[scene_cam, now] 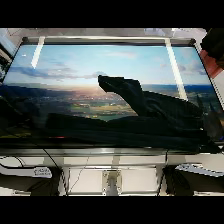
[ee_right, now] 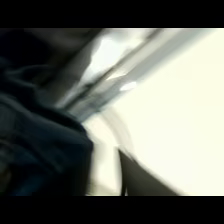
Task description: Fold the clothes and pants, and hang the long-sleeved shirts on hangers.
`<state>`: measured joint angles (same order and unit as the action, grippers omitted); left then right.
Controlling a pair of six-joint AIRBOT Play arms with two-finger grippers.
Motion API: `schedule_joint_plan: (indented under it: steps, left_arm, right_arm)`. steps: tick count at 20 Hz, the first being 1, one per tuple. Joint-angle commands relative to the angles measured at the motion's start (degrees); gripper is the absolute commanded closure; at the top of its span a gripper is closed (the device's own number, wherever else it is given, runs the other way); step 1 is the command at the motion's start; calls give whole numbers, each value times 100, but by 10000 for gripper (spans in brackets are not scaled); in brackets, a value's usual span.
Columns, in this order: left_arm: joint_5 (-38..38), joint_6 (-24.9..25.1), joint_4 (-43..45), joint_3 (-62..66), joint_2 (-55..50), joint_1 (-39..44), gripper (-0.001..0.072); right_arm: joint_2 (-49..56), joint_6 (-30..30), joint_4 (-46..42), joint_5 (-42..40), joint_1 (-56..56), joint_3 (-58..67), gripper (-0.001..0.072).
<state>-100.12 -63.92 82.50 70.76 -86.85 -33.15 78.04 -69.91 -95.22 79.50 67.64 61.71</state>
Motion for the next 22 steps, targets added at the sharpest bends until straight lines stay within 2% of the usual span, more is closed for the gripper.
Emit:
schedule_joint_plan:
  steps: [1, 4, 6, 8, 10, 12, 14, 16, 18, 22]
  left_arm:
    - [7, 179, -103, 7, 326, -205, 340]
    - [107, 179, -918, 136, 378, -284, 339]
    - [413, 179, -1788, 319, 378, -258, 339]
    - [1158, 219, -3539, 389, 374, -177, 339]
    - [1821, 811, -5462, 389, 302, 127, 339]
    - [2516, 1268, -6461, 424, 164, 769, 339]
    - [3206, 1276, -6245, 647, -157, 1600, 339]
    - [4199, 629, -6253, 835, -625, 2367, 352]
    - [4850, 555, -6373, 1108, -1137, 2905, 352]
    - [5047, 251, -6369, 2157, -2221, 3661, 352]
  right_arm:
    - [-42, -7, -227, 72, 7, 37, 186]
    - [-44, -11, -232, -35, 7, 188, 178]
    - [-44, -201, 15, -166, 4, 553, 179]
    - [-44, -199, 1003, -306, -15, 874, 179]
    - [-44, -79, 2179, -546, -192, 1005, 179]
    - [-39, 94, 2651, -717, -608, 1003, 179]
    - [-37, 170, 2562, -859, -1178, 1003, 179]
    - [-37, 195, 2524, -1058, -1716, 1003, 179]
    - [-37, 192, 2435, -1305, -2166, 1003, 179]
    - [-31, 190, 2428, -1464, -2675, 1003, 179]
